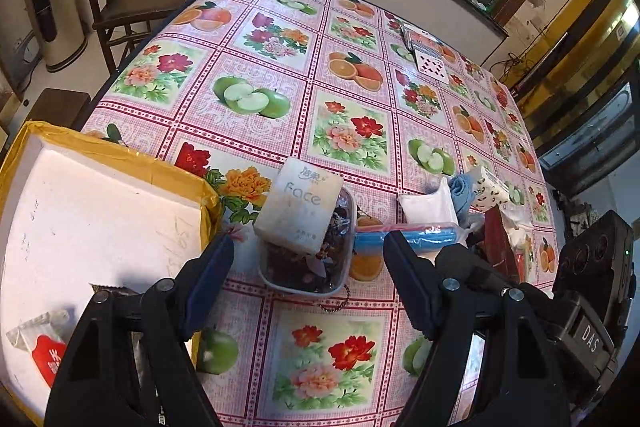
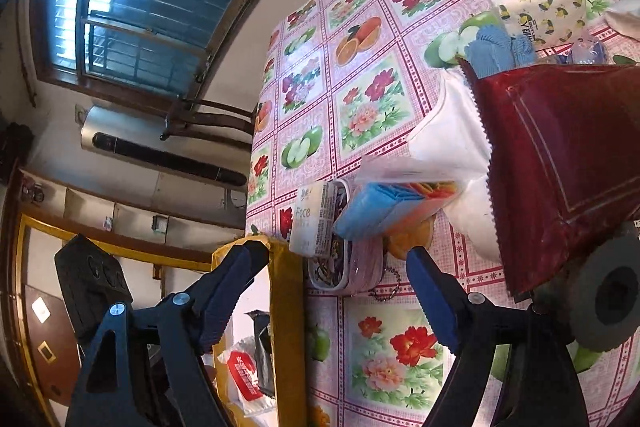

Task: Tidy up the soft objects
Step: 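Grasp the white 'Face' tissue pack with the left tool while the right tool grasps the blue bag bundle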

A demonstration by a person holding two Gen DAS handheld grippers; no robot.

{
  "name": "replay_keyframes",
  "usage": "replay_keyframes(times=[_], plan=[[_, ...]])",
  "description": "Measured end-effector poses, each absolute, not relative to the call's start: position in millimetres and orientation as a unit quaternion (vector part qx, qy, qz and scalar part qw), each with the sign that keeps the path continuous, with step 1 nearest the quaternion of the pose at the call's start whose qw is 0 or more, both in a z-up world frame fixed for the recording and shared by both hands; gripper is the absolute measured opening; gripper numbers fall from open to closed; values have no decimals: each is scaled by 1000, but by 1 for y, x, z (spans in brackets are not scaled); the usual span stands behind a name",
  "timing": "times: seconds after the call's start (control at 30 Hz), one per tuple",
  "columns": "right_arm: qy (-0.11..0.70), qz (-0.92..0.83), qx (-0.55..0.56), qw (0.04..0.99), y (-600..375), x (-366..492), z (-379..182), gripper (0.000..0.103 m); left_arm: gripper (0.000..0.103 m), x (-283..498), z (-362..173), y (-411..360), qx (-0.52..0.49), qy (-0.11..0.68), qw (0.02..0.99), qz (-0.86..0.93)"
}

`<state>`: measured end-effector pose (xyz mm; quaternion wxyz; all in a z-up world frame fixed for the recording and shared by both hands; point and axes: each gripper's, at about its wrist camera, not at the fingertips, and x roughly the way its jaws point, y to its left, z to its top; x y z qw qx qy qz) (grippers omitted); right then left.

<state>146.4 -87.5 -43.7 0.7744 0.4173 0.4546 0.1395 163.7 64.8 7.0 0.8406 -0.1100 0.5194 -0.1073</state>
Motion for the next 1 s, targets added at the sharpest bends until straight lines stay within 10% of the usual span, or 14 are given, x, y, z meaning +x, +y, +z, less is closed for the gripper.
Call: replay_keyframes(times=[1.0], plan=[[610, 277, 226, 707, -64, 189, -1, 88, 77, 224, -11, 74, -91, 549, 805, -207]])
